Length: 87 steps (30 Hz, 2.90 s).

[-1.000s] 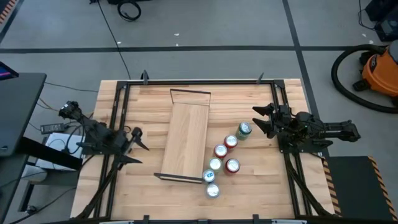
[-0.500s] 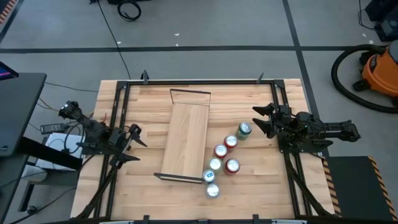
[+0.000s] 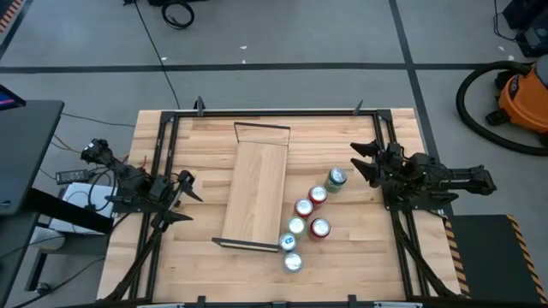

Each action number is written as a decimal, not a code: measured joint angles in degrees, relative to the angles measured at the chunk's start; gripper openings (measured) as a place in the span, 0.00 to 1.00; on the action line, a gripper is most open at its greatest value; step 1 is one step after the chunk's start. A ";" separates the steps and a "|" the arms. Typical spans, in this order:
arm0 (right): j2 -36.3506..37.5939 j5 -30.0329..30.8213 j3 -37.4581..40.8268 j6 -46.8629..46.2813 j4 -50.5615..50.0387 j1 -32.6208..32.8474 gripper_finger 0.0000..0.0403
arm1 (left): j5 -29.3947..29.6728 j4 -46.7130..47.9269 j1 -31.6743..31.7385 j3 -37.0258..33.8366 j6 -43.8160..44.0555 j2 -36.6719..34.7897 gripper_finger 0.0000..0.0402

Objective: Place canned beverage on shelf
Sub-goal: Put the bottom red soda can on the shelf

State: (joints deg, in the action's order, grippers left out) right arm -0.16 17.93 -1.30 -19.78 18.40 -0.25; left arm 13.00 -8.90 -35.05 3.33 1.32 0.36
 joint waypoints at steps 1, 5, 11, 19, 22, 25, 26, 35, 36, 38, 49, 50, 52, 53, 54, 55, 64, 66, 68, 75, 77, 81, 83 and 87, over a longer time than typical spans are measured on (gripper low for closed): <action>0.02 -0.02 0.00 -0.11 0.98 0.01 0.93 | 0.04 -0.18 0.00 0.00 1.67 0.00 0.72; 0.02 0.42 0.00 -2.49 4.29 0.00 0.93 | 7.03 -0.34 0.86 0.07 3.41 1.18 0.71; 0.01 2.31 0.00 -2.43 5.04 0.02 0.93 | 11.52 -0.50 4.27 2.56 6.43 8.88 0.67; -0.05 2.62 0.00 -1.18 5.45 0.00 0.93 | 11.49 0.28 9.62 11.74 11.65 24.88 0.60; -0.05 2.15 0.00 -0.19 5.88 0.02 0.93 | 11.47 1.98 10.84 16.14 13.88 31.22 0.58; -0.05 3.56 0.00 -0.85 5.05 0.07 0.93 | 11.45 4.96 11.21 21.54 14.03 37.70 0.57; -0.07 3.74 0.00 -1.98 4.72 0.07 0.93 | 11.42 5.68 11.21 23.48 14.03 39.90 0.57; -0.49 -8.20 0.00 -5.36 4.31 0.07 0.93 | 10.90 15.62 12.11 40.11 14.54 58.58 0.57; -0.91 -8.76 0.00 -5.38 4.24 0.07 0.93 | 10.37 16.68 12.11 42.02 14.54 60.68 0.57; -2.22 -8.81 0.00 -4.62 3.13 0.07 0.93 | 9.79 19.72 12.07 46.06 14.52 64.56 0.57; -12.22 -8.57 0.00 -0.14 2.53 0.75 0.84 | 8.84 37.17 13.60 69.90 18.00 82.04 0.57; -12.62 -8.18 0.00 0.07 2.57 1.14 0.83 | 8.06 37.68 13.86 71.24 18.44 83.25 0.57; -13.43 -6.43 -0.38 0.32 1.97 2.38 0.83 | 6.07 38.14 14.51 73.74 19.04 85.67 0.58; -13.92 -5.50 -0.81 0.48 1.59 3.13 0.83 | 5.10 38.23 14.79 74.77 19.21 86.94 0.59; -14.53 -4.56 -1.43 0.80 1.23 4.01 0.83 | 4.27 38.20 15.11 75.80 19.47 88.29 0.61; -15.00 -3.70 -1.97 1.41 0.87 4.95 0.83 | 4.00 38.35 15.37 76.73 19.80 89.58 0.63; -21.34 7.54 -7.50 6.91 -5.91 15.49 0.83 | 0.53 39.51 20.11 86.81 20.72 102.15 0.79; -22.32 9.45 -8.39 8.13 -7.11 17.31 0.83 | -0.07 40.85 21.30 89.94 20.66 105.04 0.79; -22.81 10.49 -9.62 8.42 -8.74 18.75 0.83 | -0.17 42.77 22.44 93.11 20.61 107.75 0.79; -23.27 11.38 -16.20 6.61 -23.38 23.20 0.83 | -0.21 44.60 25.60 100.82 20.65 114.93 0.79; -23.45 12.29 -16.79 6.69 -24.45 24.45 0.83 | -1.43 44.42 26.06 102.22 20.69 116.46 0.79; -24.05 13.88 -16.38 6.78 -24.66 26.70 0.83 | -3.45 44.19 26.23 104.63 21.39 118.34 0.79; -24.61 15.25 -16.28 7.16 -24.90 27.73 0.83 | -3.03 44.25 26.23 104.99 20.97 118.84 0.79; -24.62 17.36 -16.28 8.37 -25.12 29.38 0.83 | -2.17 44.80 26.23 105.09 20.74 119.45 0.79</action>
State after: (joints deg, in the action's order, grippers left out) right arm -24.77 35.30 -17.58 -11.41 -6.72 29.13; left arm 10.83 35.90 -8.82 108.42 22.06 119.81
